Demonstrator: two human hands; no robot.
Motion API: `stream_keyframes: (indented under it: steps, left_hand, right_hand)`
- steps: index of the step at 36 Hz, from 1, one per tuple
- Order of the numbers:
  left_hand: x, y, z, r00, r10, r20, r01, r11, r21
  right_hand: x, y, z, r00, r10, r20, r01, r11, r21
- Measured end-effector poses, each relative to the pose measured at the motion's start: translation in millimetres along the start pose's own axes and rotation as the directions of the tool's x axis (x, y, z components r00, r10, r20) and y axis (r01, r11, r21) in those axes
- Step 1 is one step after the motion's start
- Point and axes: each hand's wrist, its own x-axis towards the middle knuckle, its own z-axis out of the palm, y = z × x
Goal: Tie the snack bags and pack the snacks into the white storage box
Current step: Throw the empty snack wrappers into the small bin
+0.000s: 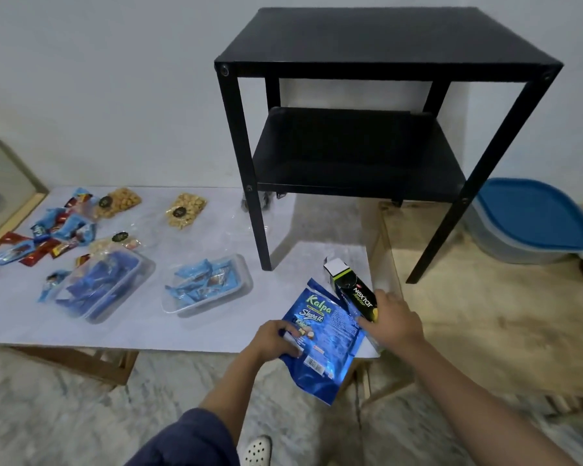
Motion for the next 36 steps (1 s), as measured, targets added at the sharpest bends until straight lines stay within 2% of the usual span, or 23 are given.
stream_keyframes:
  steps: [5, 11, 15, 22, 27, 30, 34, 36]
  left_hand:
    - [-23.0, 1.7, 4.3, 0.998, 0.053, -0.035, -0.055, 0.998, -0.038]
    - [-52.4, 8.4, -19.6, 0.967, 0.184, -0.179, -0.204, 0.974, -0.099]
    - [-80.9, 4.2, -45.2, 0.945, 0.258, -0.202, -0.287, 0.949, -0.128]
    - [-150.3, -40.4, -112.3, 0.921, 0.320, -0.222, -0.358, 0.920, -0.160]
    - [-212.0, -103.4, -175.4, 0.895, 0.291, -0.338, -0.363, 0.916, -0.173]
    - [-249.0, -154.3, -213.2, 0.881, 0.224, -0.416, -0.348, 0.904, -0.249]
    - [-297.7, -221.8, -253.1, 0.858, 0.147, -0.493, -0.321, 0.901, -0.291]
    - [-325.8, -257.8, -274.3, 0.841, 0.092, -0.533, -0.301, 0.899, -0.318]
  right_hand:
    - [-11.9, 3.0, -13.1, 0.995, -0.028, 0.092, 0.019, 0.994, 0.106]
    - [-28.1, -2.5, -45.2, 0.995, -0.010, 0.098, -0.014, 0.972, 0.236]
    - [-52.0, -30.5, -55.9, 0.996, -0.057, 0.067, 0.037, 0.961, 0.273]
    - [-104.8, -104.6, -58.8, 0.970, -0.218, 0.108, 0.159, 0.904, 0.397]
    - [-141.2, -183.1, -43.7, 0.952, -0.292, 0.091, 0.227, 0.874, 0.430]
    - [-160.6, -240.4, -25.2, 0.930, -0.357, 0.088, 0.291, 0.861, 0.418]
    - [-186.9, -320.8, 1.1, 0.874, -0.468, 0.129, 0.392, 0.837, 0.383]
    - [-198.6, -366.1, 14.5, 0.828, -0.531, 0.182, 0.466, 0.831, 0.303]
